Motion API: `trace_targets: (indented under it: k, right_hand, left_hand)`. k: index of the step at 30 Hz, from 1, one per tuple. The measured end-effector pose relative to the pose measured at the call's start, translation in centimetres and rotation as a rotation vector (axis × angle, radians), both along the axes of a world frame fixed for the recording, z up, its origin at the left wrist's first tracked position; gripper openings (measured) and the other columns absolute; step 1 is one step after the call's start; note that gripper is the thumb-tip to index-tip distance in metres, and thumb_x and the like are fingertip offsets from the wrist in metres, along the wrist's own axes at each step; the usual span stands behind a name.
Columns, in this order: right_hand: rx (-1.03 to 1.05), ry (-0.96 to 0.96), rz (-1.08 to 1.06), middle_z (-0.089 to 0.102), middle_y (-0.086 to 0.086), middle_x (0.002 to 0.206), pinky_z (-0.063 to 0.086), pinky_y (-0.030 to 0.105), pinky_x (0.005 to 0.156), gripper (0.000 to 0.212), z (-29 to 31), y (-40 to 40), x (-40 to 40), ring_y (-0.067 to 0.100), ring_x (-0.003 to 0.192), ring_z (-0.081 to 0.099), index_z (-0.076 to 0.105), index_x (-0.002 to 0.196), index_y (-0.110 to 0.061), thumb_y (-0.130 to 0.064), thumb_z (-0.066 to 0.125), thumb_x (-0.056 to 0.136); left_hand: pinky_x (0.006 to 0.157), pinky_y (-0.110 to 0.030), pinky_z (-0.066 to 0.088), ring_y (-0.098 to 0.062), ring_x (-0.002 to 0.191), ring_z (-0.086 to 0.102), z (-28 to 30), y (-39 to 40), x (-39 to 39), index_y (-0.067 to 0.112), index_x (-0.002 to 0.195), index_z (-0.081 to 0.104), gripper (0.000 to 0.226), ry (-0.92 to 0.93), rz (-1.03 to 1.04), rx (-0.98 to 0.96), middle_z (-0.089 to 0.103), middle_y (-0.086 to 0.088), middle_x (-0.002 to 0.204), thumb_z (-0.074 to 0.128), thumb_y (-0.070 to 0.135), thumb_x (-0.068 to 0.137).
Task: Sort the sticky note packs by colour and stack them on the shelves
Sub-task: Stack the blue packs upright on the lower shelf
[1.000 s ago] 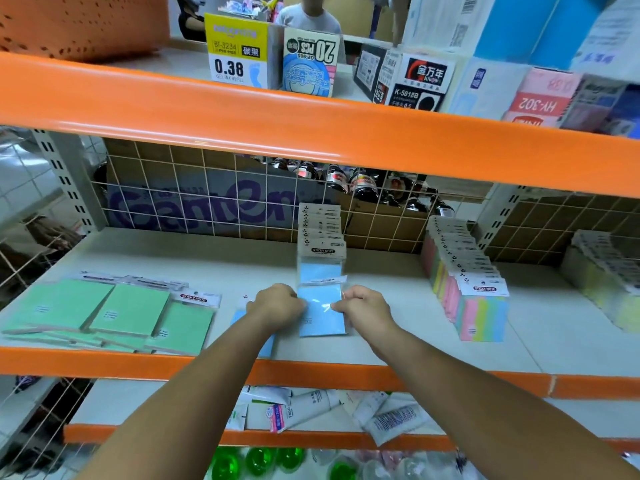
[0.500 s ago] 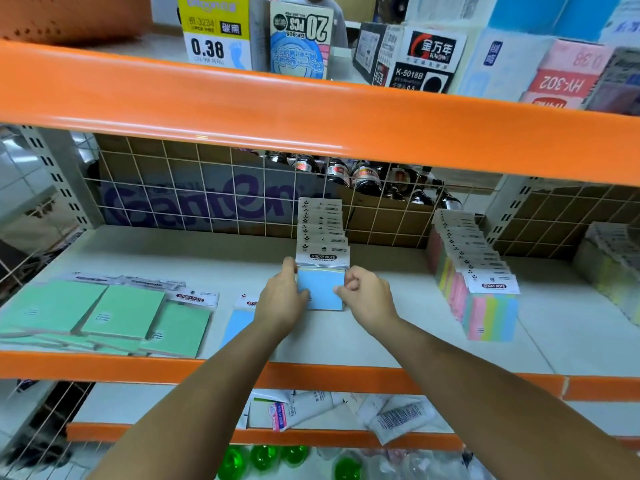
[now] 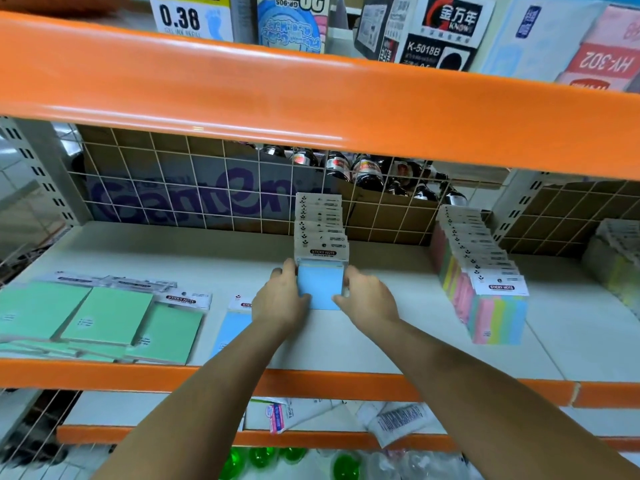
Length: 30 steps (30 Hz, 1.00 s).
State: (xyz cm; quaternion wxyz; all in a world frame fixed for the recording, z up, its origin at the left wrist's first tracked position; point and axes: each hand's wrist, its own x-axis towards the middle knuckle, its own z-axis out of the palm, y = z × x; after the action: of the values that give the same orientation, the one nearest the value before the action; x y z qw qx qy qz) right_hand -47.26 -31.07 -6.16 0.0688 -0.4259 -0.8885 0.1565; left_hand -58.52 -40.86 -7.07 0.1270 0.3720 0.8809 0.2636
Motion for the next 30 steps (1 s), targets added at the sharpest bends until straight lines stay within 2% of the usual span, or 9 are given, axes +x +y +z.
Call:
trace_targets:
  k: [4,8,12,14,17,20,23,30]
  right_hand:
    - [0.088,-0.074,0.048,0.064,0.009,0.103,0.042,0.031,0.069,0.046,-0.1,0.3,-0.2,0.03,0.097,0.059,0.042,0.133,-0.019,-0.032,0.056,0.092]
    - [0.106,-0.11,0.064,0.064,0.009,0.103,0.041,0.032,0.068,0.048,0.0,0.4,-0.1,0.03,0.098,0.06,0.04,0.135,-0.019,-0.035,0.056,0.093]
    - [0.154,-0.143,0.058,0.064,0.008,0.104,0.038,0.029,0.067,0.035,0.7,-0.4,0.3,0.029,0.098,0.06,0.051,0.119,-0.015,-0.038,0.053,0.093]
    - [0.23,-0.191,0.086,0.064,0.005,0.103,0.037,0.028,0.068,0.031,1.0,-1.1,0.6,0.027,0.097,0.06,0.056,0.111,-0.015,-0.04,0.05,0.093]
    - [0.299,-0.232,0.176,0.064,0.005,0.103,0.036,0.03,0.068,0.032,1.5,-2.5,0.9,0.026,0.099,0.058,0.055,0.109,-0.013,-0.041,0.046,0.096]
    - [0.302,-0.224,0.278,0.063,0.007,0.105,0.035,0.031,0.069,0.034,1.6,-4.6,0.9,0.026,0.104,0.055,0.053,0.111,-0.012,-0.041,0.043,0.097]
    - [0.256,-0.222,0.351,0.062,0.009,0.11,0.04,0.033,0.074,0.038,1.4,-6.8,0.4,0.026,0.109,0.053,0.056,0.114,-0.01,-0.042,0.043,0.098]
    - [0.116,-0.204,0.326,0.057,0.011,0.121,0.041,0.037,0.091,0.051,0.7,-10.9,-1.8,0.028,0.117,0.048,0.059,0.12,-0.008,-0.051,0.047,0.095]
  left_hand:
    - [0.072,-0.038,0.045,-0.035,0.099,0.057,0.1,0.3,0.0,0.018,0.124,0.035,0.043,0.043,-0.008,-0.024,0.052,-0.009,0.114,0.058,0.025,0.089]
    - [0.076,-0.04,0.048,-0.036,0.1,0.057,0.1,0.4,-0.1,0.019,0.125,0.035,0.043,0.033,-0.008,-0.047,0.052,-0.009,0.116,0.058,0.027,0.09]
    - [0.071,-0.036,0.044,-0.032,0.1,0.056,0.4,-0.1,-0.1,0.016,0.116,0.037,0.037,-0.001,0.009,-0.055,0.05,-0.006,0.118,0.058,0.03,0.089]
    - [0.075,-0.037,0.044,-0.031,0.102,0.055,0.8,-0.8,-0.4,0.014,0.114,0.037,0.038,0.061,-0.005,-0.075,0.051,-0.005,0.119,0.059,0.034,0.089]
    - [0.082,-0.037,0.043,-0.029,0.111,0.051,1.7,-2.3,-1.2,0.015,0.119,0.041,0.041,0.177,-0.008,-0.118,0.053,-0.005,0.124,0.058,0.037,0.089]
    - [0.09,-0.037,0.041,-0.027,0.119,0.047,2.4,-4.2,-2.2,0.015,0.125,0.044,0.046,0.24,-0.016,-0.198,0.05,-0.005,0.129,0.056,0.042,0.089]
    - [0.093,-0.038,0.04,-0.026,0.119,0.046,2.4,-6.4,-2.9,0.015,0.123,0.05,0.049,0.294,-0.031,-0.306,0.049,-0.006,0.127,0.054,0.05,0.089]
    - [0.095,-0.038,0.038,-0.025,0.119,0.046,1.4,-10.0,-3.2,0.013,0.118,0.055,0.058,0.253,-0.041,-0.43,0.05,-0.007,0.122,0.052,0.061,0.086]
